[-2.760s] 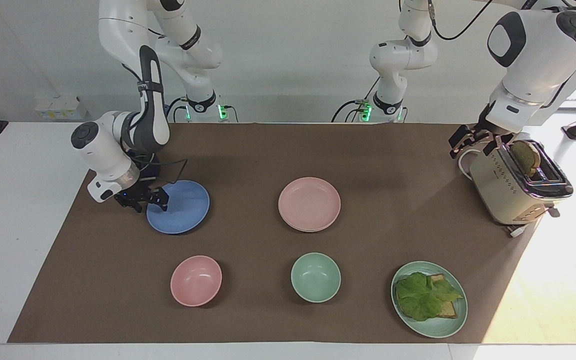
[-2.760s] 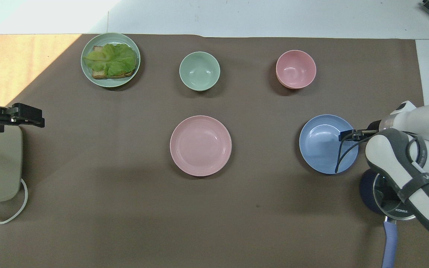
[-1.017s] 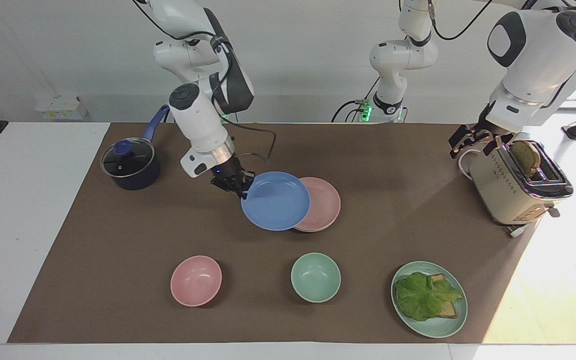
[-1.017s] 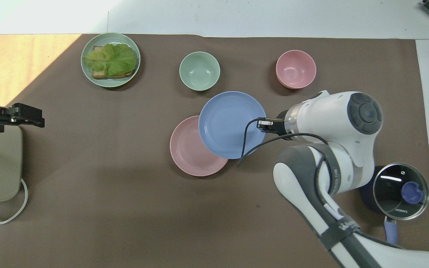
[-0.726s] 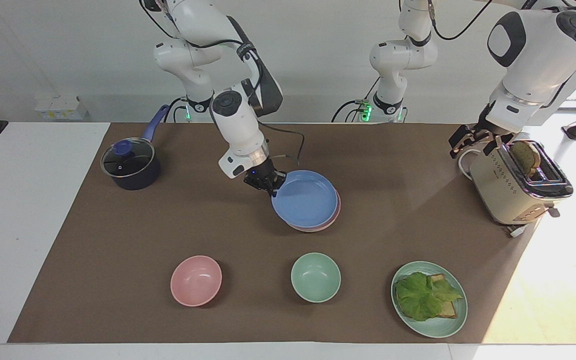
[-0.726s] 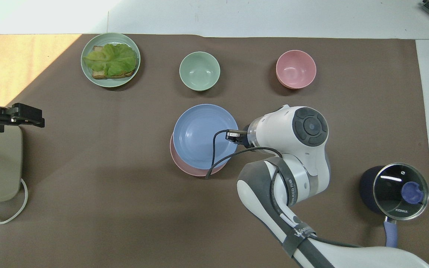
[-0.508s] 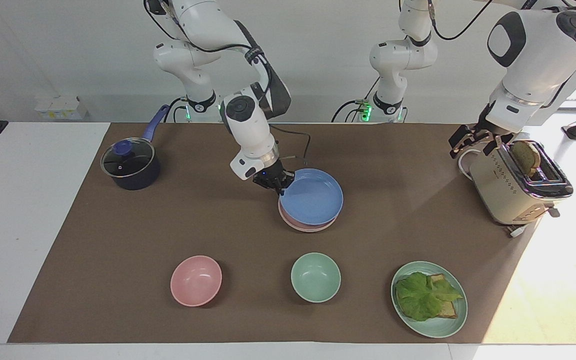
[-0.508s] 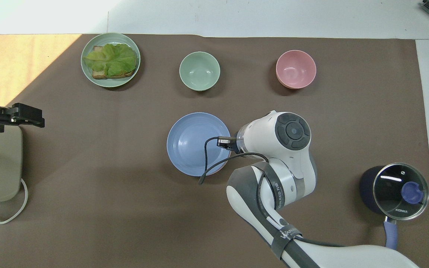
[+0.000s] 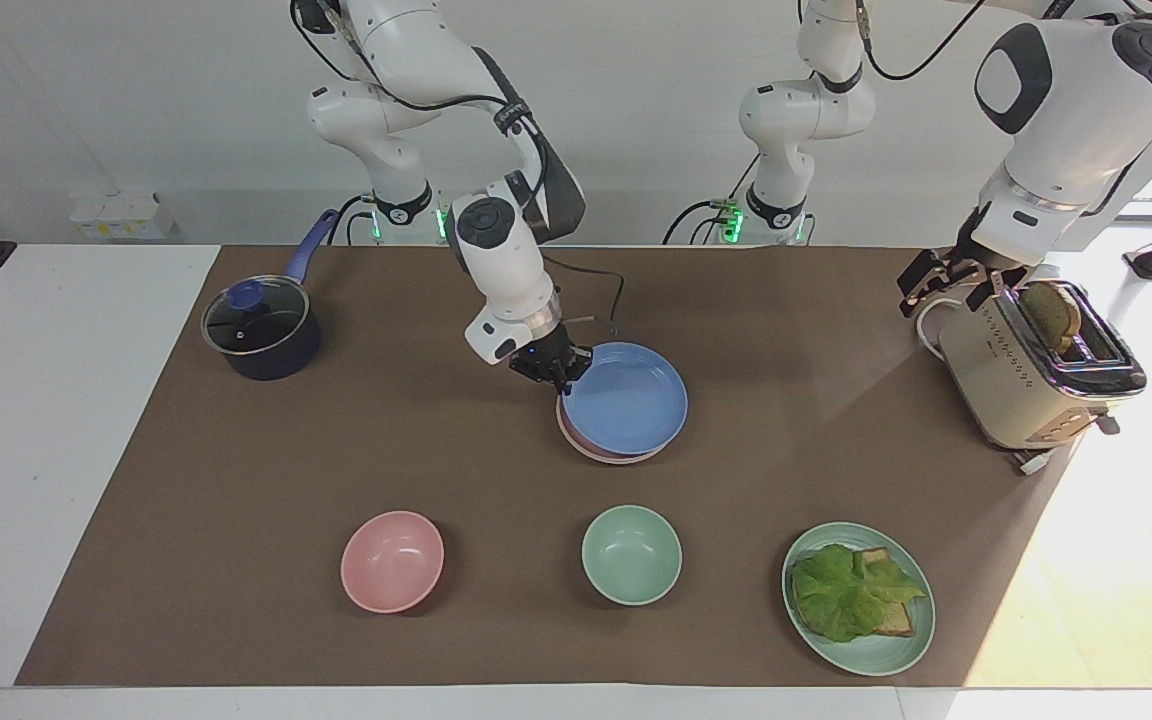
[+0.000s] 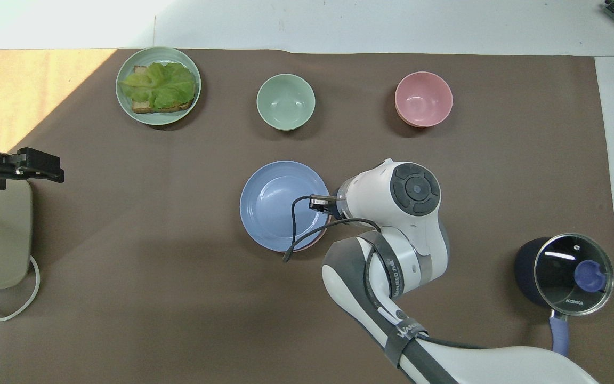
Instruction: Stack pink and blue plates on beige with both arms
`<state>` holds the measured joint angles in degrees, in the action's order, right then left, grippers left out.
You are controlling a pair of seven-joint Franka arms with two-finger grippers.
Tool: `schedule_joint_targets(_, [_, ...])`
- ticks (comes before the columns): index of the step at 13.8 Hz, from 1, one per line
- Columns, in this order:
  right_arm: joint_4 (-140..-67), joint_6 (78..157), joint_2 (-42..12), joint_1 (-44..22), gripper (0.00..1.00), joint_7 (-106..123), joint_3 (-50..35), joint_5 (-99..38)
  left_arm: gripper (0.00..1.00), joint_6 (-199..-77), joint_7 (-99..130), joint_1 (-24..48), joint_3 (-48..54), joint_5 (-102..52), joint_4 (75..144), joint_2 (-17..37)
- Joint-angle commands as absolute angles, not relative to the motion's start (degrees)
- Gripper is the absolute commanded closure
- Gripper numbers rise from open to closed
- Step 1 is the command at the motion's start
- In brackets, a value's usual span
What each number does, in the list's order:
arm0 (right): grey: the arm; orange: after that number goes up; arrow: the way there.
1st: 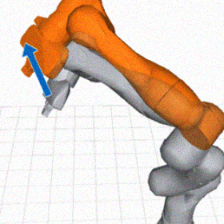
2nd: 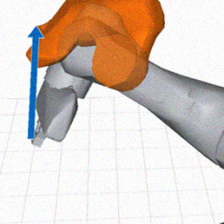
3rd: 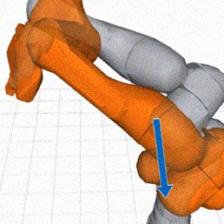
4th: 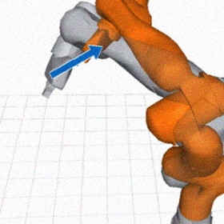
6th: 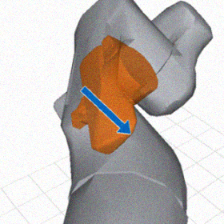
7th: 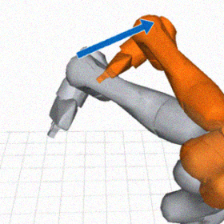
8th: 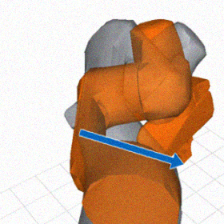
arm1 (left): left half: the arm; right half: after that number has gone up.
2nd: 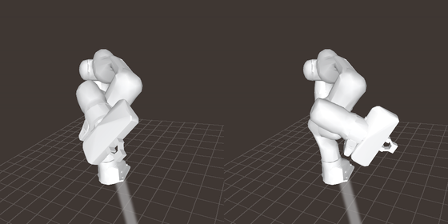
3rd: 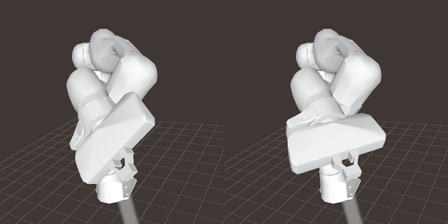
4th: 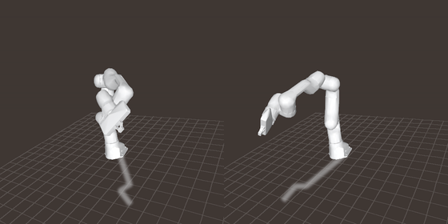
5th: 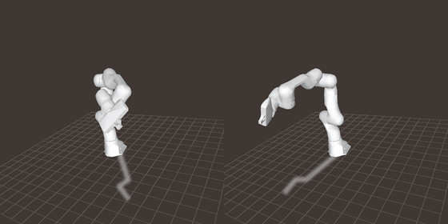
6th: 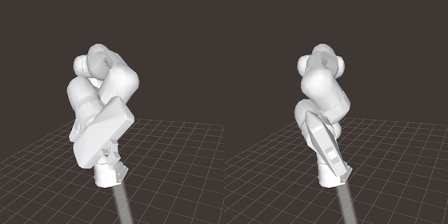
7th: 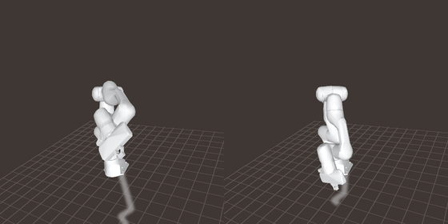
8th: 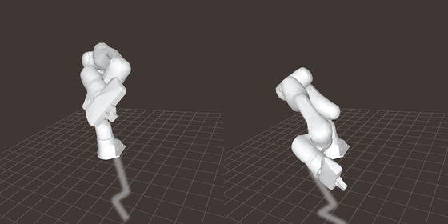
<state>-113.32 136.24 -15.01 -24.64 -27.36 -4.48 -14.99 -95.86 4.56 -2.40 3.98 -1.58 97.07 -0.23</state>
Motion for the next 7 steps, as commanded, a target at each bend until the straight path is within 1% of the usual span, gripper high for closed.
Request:
schedule_joint_targets(1, [-113.0, 137.5, -15.2, -24.8, 0.41, -28.0, -4.4, -15.4, 0.0, -95.0, 4.5, -2.7, 4.3, -0.6, 97.4, -1.2])
schedule_joint_targets(2, [-112.9, 137.5, -15.3, -24.8, 0.3, -28.2, -4.4, -15.4, 0.0, -95.0, 4.5, -2.7, 4.3, -0.6, 97.4, -1.2])
schedule_joint_targets(3, [-112.5, 137.5, -15.3, -24.9, 0.22, -28.2, -4.4, -15.3, 0.0, -95.0, 4.5, -2.7, 4.3, -0.6, 97.4, -1.2])
schedule_joint_targets(7, [-111.2, 135.9, -14.3, -23.8, 0.04, -28.2, -3.8, -11.7, 0.0, -95.0, 4.4, -2.7, 4.3, -0.6, 97.4, -1.2])
